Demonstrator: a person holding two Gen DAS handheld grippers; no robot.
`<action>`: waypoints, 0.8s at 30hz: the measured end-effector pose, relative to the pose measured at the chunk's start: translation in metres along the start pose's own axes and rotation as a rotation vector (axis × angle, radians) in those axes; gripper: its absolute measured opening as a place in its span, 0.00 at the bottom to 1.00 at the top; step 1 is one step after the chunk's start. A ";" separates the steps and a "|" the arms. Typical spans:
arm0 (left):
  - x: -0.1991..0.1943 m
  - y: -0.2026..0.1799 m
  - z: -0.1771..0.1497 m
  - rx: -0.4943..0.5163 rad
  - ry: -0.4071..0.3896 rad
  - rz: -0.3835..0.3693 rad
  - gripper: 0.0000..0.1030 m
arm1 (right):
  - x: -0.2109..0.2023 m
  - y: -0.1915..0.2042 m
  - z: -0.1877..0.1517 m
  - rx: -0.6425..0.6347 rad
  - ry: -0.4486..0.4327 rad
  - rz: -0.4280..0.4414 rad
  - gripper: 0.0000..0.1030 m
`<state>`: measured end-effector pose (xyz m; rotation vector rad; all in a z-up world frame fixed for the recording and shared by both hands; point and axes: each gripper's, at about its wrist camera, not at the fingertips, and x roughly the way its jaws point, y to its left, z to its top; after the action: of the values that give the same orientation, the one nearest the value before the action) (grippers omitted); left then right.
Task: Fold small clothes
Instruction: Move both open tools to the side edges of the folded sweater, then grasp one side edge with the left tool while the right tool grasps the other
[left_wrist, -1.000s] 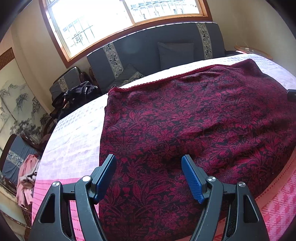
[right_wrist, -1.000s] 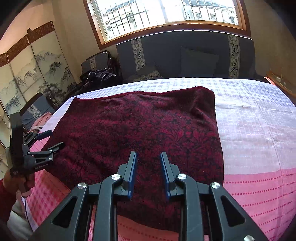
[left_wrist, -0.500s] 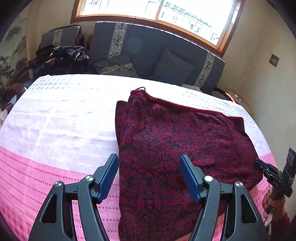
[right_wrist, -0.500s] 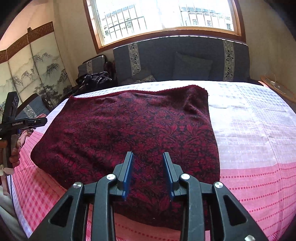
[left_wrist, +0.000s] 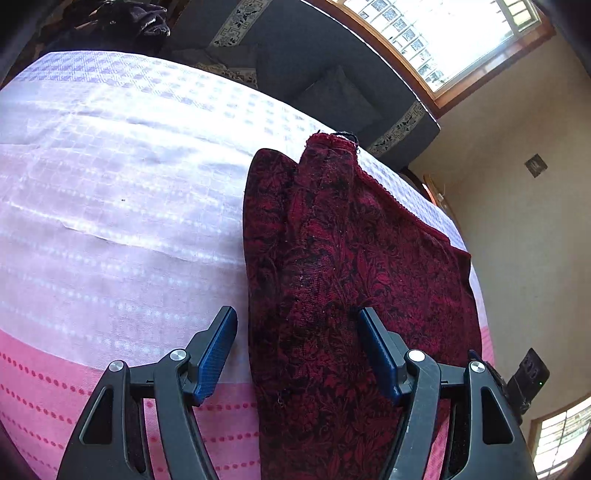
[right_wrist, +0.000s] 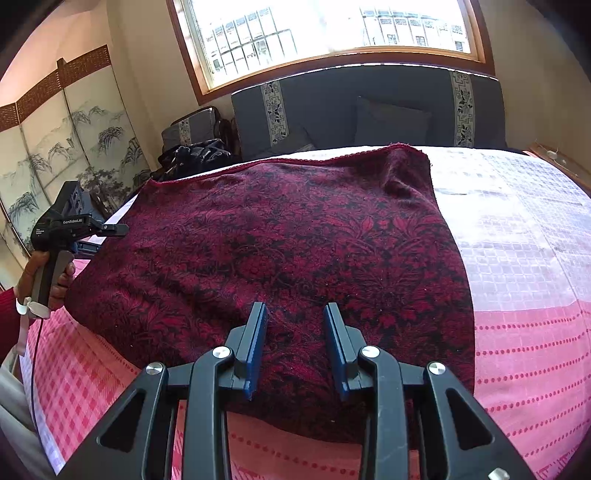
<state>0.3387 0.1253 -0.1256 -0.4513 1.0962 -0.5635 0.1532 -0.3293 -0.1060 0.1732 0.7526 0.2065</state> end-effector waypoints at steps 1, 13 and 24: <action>0.003 0.001 0.001 0.004 0.008 -0.003 0.66 | 0.000 0.000 0.000 0.006 0.000 0.003 0.30; 0.019 0.018 0.019 -0.028 0.055 -0.209 0.62 | -0.002 -0.009 -0.002 0.056 -0.007 0.037 0.31; 0.028 0.017 0.031 0.025 0.089 -0.237 0.53 | -0.003 -0.010 -0.003 0.070 -0.009 0.052 0.37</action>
<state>0.3807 0.1231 -0.1433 -0.5427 1.1267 -0.8107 0.1503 -0.3394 -0.1086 0.2605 0.7470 0.2289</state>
